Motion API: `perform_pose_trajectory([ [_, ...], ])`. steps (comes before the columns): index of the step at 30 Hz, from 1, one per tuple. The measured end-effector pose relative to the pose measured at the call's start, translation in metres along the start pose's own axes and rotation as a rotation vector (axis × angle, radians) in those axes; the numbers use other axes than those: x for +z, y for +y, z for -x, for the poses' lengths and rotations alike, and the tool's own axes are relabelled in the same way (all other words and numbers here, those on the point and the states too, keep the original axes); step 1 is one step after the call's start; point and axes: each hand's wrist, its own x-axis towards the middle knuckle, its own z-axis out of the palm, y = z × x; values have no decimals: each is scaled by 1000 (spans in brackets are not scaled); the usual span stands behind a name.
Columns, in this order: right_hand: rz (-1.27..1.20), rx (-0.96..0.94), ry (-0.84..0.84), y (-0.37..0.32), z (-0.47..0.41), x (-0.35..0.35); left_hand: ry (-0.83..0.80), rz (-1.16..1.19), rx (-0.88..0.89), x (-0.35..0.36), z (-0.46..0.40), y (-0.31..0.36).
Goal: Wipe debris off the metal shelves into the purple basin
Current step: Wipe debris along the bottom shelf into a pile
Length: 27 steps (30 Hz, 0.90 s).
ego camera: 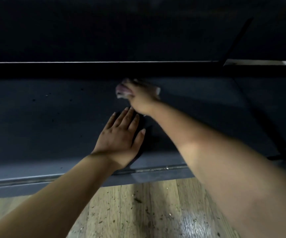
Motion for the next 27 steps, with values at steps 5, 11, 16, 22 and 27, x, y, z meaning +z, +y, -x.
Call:
perform_pose_trajectory([
  [5,-94,45,75,0,23,-6,87,-2,56,-4,25,-14],
  [11,7,517,214,112,81,-45,91,-70,-51,-11,65,-70],
  [16,80,569,203,110,93,-40,62,-107,-64,-15,88,-99],
  [22,112,183,221,7,68,-3,127,-146,-38,-6,86,-106],
  [27,45,36,168,-89,64,41,163,-150,-13,-1,85,-109],
])
